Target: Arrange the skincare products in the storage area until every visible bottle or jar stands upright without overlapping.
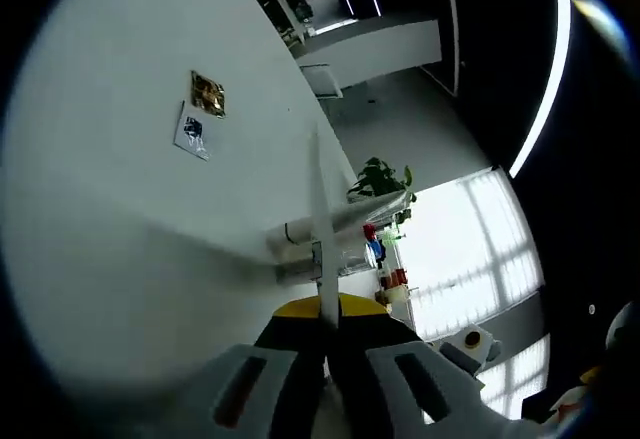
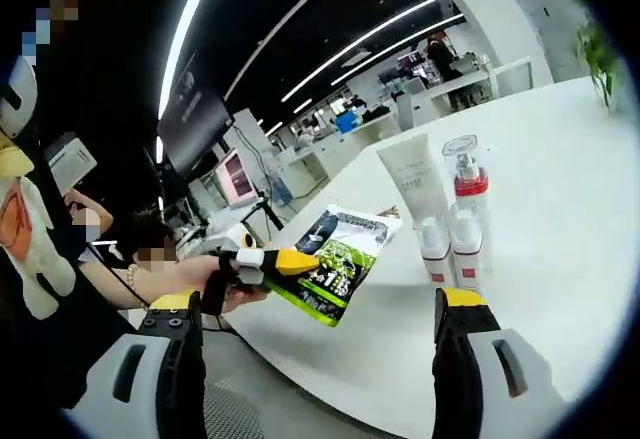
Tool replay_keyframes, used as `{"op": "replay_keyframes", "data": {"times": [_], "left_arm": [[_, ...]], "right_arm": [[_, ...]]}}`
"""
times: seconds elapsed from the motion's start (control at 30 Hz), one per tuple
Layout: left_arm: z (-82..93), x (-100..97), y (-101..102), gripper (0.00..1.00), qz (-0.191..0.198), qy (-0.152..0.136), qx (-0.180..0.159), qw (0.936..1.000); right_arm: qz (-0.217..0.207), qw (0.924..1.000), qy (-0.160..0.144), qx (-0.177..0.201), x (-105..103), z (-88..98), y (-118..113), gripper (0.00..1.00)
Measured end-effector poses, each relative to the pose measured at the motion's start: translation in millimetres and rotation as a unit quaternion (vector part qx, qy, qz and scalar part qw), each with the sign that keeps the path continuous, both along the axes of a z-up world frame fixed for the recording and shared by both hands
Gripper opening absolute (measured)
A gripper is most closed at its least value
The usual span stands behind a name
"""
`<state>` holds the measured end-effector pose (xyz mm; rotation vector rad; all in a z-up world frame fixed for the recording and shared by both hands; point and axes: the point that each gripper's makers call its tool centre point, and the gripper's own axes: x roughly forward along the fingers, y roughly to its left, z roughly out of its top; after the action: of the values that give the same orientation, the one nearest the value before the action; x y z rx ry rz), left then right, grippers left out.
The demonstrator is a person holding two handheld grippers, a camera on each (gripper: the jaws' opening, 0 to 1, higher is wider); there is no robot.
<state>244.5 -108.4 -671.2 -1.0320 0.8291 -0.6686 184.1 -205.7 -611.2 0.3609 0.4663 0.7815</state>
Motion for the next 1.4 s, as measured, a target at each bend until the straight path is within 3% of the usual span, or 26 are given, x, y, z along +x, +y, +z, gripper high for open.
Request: {"op": "replay_keyframes", "data": {"times": [0.27,0.57,0.7,0.9,1.23,1.33,1.4], "left_arm": [[-21.8,5.3,-10,0.00,0.002,0.018,0.025,0.9995],[-39.6,16.9,-17,0.00,0.039,0.031,0.011,0.9987],[-39.6,10.3,-29,0.00,0.049,0.037,0.012,0.9980],[-60.6,20.3,-28,0.00,0.045,0.043,0.023,0.9978],[-79.4,31.7,-20,0.00,0.049,0.044,0.039,0.9970],[-84.1,29.7,-22,0.02,0.039,0.033,0.066,0.9965],[-93.6,26.4,-17,0.05,0.023,0.024,0.103,0.9941]], "right_arm": [[-0.023,0.9995,0.001,-0.021,1,-6.2,-12,1.00],[-0.050,0.9981,0.011,-0.033,-1,-14.9,-24,1.00],[-0.058,0.9975,0.016,-0.036,-1,-18.7,-27,1.00],[-0.050,0.9977,0.018,-0.043,-1,-20.5,-23,1.00],[-0.053,0.9975,0.024,-0.041,0,-22.7,-26,1.00],[-0.052,0.9974,0.028,-0.041,0,-24.2,-26,1.00],[-0.051,0.9975,0.028,-0.041,0,-24.5,-26,1.00]]}}
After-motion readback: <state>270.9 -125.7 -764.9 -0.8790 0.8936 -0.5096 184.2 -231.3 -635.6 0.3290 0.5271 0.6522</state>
